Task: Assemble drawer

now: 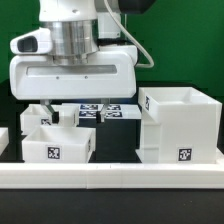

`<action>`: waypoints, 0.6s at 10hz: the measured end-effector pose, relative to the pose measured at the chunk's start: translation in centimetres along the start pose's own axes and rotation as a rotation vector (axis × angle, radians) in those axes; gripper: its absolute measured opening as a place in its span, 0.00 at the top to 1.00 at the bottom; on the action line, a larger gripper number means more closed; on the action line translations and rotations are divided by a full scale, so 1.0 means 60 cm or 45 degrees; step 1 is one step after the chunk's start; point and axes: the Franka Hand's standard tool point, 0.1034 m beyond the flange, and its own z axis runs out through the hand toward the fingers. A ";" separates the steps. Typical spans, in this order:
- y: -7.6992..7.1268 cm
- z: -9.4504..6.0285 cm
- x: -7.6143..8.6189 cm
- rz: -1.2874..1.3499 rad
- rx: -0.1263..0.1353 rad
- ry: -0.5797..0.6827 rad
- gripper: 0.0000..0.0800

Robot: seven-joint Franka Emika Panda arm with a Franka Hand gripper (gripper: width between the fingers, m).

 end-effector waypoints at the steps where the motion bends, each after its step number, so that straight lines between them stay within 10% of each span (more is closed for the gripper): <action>1: 0.001 0.010 0.000 -0.002 -0.005 0.003 0.19; 6: 0.001 0.059 -0.010 -0.009 -0.020 -0.010 0.19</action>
Offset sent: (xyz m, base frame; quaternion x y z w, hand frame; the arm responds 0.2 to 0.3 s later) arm 0.0010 0.0005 -0.0218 0.0030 0.0144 0.0043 0.9999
